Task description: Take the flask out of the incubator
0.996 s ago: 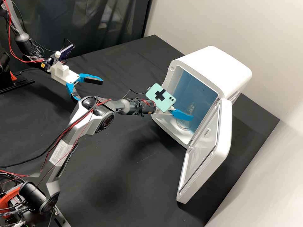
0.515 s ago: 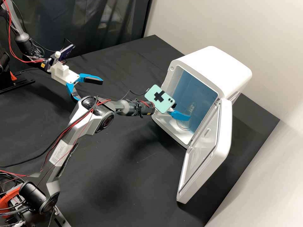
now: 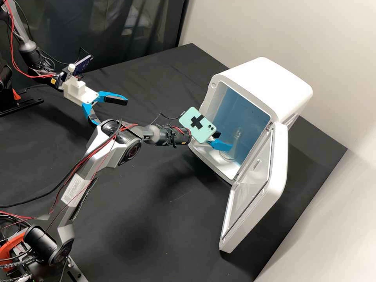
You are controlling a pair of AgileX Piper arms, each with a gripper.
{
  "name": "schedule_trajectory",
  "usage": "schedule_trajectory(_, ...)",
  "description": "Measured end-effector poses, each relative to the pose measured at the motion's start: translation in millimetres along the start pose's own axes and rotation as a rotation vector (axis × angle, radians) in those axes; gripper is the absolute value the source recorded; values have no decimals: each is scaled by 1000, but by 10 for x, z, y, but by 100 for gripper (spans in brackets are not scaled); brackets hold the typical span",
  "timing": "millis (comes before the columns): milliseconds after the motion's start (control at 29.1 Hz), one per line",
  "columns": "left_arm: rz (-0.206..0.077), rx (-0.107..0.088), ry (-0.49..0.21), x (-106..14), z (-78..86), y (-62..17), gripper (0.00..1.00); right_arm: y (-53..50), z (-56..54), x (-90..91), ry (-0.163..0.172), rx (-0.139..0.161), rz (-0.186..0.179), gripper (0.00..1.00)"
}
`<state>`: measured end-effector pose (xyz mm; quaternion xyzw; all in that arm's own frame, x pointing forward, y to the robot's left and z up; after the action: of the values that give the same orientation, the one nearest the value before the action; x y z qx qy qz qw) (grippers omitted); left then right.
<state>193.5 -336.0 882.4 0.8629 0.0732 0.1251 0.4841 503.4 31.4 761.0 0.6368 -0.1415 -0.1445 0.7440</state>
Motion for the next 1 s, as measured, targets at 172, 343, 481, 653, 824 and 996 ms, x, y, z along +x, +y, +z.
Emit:
schedule_trajectory(172, 0, 0, 0, 0, 0, 0, 100, -5, 6, -1, -1, -1, -2, 0)
schedule_trajectory(343, 0, 0, 0, 0, 0, 0, 100, -5, 6, -1, -1, 1, -2, 0)
schedule_trajectory(481, 0, 0, 0, 0, 0, 0, 100, -5, 6, -1, -1, 7, -2, 0)
schedule_trajectory(653, 0, 0, 0, 0, 0, 0, 100, -5, 5, -1, -1, 6, -1, 0)
schedule_trajectory(824, 0, 0, 0, 0, 0, 0, 100, -20, 17, -5, 1, 5, -5, 0)
schedule_trajectory(996, 0, 0, 0, 0, 0, 0, 100, -60, 50, -16, 2, 4, -16, 0)
